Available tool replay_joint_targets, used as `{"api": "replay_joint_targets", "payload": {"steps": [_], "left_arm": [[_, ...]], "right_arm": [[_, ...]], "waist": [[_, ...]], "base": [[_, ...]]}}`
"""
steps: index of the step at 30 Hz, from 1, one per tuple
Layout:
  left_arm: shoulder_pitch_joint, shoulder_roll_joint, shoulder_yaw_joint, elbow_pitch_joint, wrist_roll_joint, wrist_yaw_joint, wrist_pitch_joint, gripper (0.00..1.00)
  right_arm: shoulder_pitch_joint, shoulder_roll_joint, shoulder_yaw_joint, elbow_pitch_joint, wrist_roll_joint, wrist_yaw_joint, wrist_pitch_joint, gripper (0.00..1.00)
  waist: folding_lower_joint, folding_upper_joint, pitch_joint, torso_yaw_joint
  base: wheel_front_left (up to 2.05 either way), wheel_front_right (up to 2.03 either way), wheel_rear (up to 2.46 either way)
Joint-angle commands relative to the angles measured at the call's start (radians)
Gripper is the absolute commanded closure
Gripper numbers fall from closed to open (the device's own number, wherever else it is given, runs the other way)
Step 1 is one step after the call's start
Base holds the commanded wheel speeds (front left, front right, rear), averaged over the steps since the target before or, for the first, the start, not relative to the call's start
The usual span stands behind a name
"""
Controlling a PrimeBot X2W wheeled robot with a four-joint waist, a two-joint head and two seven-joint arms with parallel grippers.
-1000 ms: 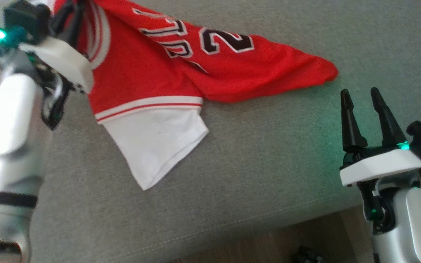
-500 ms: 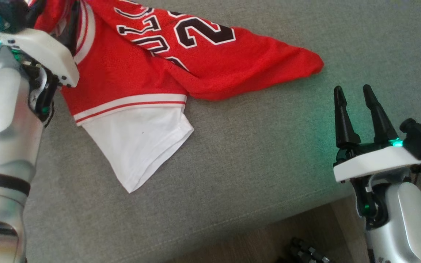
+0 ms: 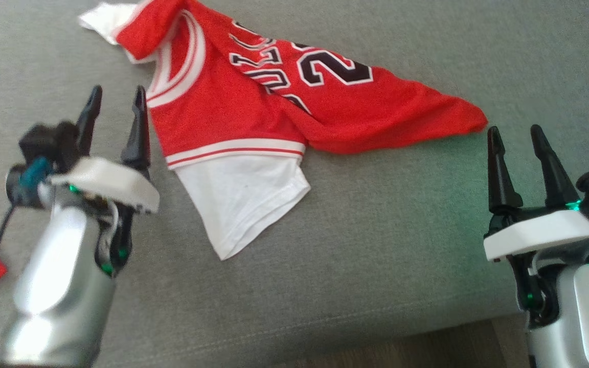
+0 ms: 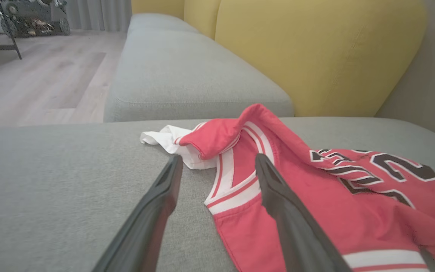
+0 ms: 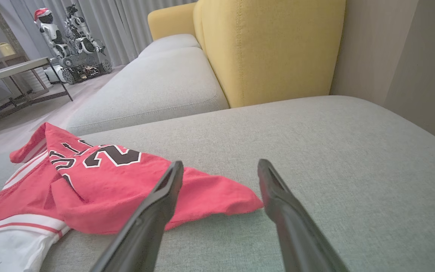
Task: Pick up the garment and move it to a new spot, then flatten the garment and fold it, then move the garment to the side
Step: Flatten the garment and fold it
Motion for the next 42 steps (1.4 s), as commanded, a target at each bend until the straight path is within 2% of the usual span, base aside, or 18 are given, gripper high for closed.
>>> {"api": "replay_joint_targets", "payload": {"steps": [1, 8, 19, 35, 38, 42], "left_arm": [[0.045, 0.02, 0.054, -0.107, 0.021, 0.03, -0.012, 0.0], [0.279, 0.01, 0.09, -0.335, 0.066, 0.109, -0.012, 0.0], [0.462, 0.007, 0.073, -0.454, 0.102, 0.163, -0.009, 0.0], [0.471, 0.011, 0.047, -0.472, 0.099, 0.168, 0.02, 0.0], [0.449, 0.001, 0.024, -0.464, 0.09, 0.148, 0.036, 0.0], [0.408, -0.03, -0.032, -0.418, 0.066, 0.1, 0.087, 0.0]], "right_arm": [[0.006, -0.005, 0.015, -0.046, -0.012, -0.001, 0.01, 0.0], [0.036, -0.005, 0.017, -0.061, -0.042, -0.001, 0.027, 0.0], [0.097, -0.005, 0.027, -0.064, -0.066, -0.001, 0.054, 0.0], [0.106, -0.005, 0.041, -0.09, -0.071, -0.001, 0.073, 0.0], [0.103, -0.005, 0.046, -0.093, -0.071, -0.001, 0.077, 0.0], [0.092, -0.005, 0.058, -0.098, -0.07, -0.001, 0.081, 0.0]], "waist": [[0.0, 0.0, -0.045, 0.041], [0.0, 0.0, -0.111, 0.082], [0.0, 0.0, -0.185, 0.105], [0.0, 0.0, -0.19, 0.115], [0.0, 0.0, -0.178, 0.122], [0.0, 0.0, -0.149, 0.127]], "base": [[0.0, 0.0, 0.0], [0.0, 0.0, 0.0], [0.0, 0.0, 0.0], [0.0, 0.0, 0.0], [0.0, 0.0, 0.0], [0.0, 0.0, 0.0]]}}
